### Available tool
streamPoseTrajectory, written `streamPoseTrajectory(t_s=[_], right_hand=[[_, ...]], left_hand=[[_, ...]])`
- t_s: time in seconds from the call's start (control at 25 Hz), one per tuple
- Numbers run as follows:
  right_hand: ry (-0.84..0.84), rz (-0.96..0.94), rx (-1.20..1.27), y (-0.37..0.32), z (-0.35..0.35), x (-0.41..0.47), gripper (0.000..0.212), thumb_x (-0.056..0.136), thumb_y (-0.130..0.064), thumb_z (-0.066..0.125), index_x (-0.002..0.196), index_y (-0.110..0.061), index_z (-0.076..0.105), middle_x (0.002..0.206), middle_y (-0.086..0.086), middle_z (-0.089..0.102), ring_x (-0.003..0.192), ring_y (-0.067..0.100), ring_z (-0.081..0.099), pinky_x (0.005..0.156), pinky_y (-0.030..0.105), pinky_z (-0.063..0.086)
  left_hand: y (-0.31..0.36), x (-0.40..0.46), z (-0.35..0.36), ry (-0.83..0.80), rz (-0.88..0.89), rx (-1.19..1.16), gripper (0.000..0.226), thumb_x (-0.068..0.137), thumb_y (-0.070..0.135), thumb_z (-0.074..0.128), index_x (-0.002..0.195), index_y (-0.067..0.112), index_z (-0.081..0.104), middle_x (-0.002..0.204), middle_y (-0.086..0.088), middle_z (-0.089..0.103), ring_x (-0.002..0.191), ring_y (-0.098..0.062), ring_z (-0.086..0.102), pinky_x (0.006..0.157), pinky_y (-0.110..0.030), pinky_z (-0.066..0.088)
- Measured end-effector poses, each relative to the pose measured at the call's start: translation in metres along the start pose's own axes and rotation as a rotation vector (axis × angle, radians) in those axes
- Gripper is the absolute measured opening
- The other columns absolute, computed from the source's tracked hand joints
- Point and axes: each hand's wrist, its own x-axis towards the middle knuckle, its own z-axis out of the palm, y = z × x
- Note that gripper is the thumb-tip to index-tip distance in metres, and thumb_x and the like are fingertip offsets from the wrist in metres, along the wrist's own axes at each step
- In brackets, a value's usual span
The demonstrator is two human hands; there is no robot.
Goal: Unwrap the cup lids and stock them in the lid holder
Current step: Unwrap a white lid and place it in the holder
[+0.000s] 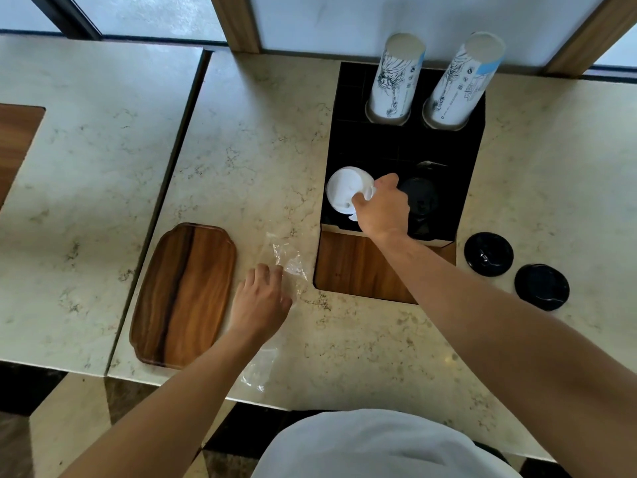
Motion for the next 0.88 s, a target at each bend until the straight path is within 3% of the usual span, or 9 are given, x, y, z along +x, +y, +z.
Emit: streamPoseTrajectory(t_s=[0.2,0.32,0.4,0.56,0.72,0.88], right_hand=[[0.025,-0.035,0.016,0.002,0.000,-0.001,0.048,0.093,-0.032,0.070,0.128,-0.007,0.050,0.119,0.018,0.065,0.101,0.033,0.067,0.066,0.029,0.046],[0.039,-0.041,0.029,0.003,0.001,-0.003,0.050,0.092,-0.034,0.071,0.129,-0.007,0.051,0.120,0.017,0.066,0.100,0.031,0.068,0.064,0.026,0.044],[0.052,-0.035,0.052,0.003,0.001,-0.005,0.051,0.091,-0.036,0.072,0.128,-0.008,0.052,0.118,0.015,0.066,0.097,0.029,0.068,0.057,0.022,0.043],[0.080,0.016,0.108,0.003,-0.002,-0.007,0.050,0.089,-0.038,0.072,0.126,-0.009,0.054,0.116,0.013,0.067,0.092,0.025,0.068,0.048,0.013,0.035],[0.074,0.062,0.116,0.002,-0.006,-0.006,0.047,0.091,-0.038,0.069,0.125,-0.007,0.057,0.117,0.015,0.068,0.092,0.025,0.069,0.052,0.018,0.043],[0.038,0.065,0.069,0.000,-0.006,-0.003,0.045,0.095,-0.033,0.066,0.127,-0.003,0.056,0.122,0.018,0.067,0.102,0.031,0.069,0.065,0.027,0.049]], left_hand=[[0.019,0.014,-0.016,0.127,0.010,-0.146,0.034,0.092,0.010,0.059,0.123,-0.001,0.061,0.120,-0.018,0.058,0.110,-0.035,0.056,0.095,-0.047,0.050],[0.045,0.029,-0.037,0.207,-0.011,-0.488,0.016,0.095,0.013,0.058,0.106,0.007,0.067,0.102,-0.004,0.065,0.091,-0.019,0.061,0.080,-0.031,0.051],[0.068,0.048,-0.053,0.166,-0.143,-0.779,0.016,0.095,0.029,0.054,0.094,0.021,0.068,0.085,0.009,0.070,0.078,-0.008,0.067,0.067,-0.017,0.052],[0.103,0.093,-0.072,0.047,-0.508,-1.389,0.029,0.100,0.014,0.055,0.074,0.025,0.063,0.085,-0.005,0.074,0.079,-0.020,0.075,0.077,-0.030,0.063],[0.117,0.118,-0.074,0.084,-0.576,-1.363,0.040,0.095,0.008,0.056,0.059,0.023,0.053,0.069,-0.006,0.061,0.073,-0.022,0.063,0.075,-0.038,0.058],[0.125,0.122,-0.074,0.077,-0.563,-1.255,0.044,0.091,0.000,0.055,0.058,0.029,0.056,0.053,0.013,0.060,0.064,-0.016,0.059,0.061,-0.027,0.053]])
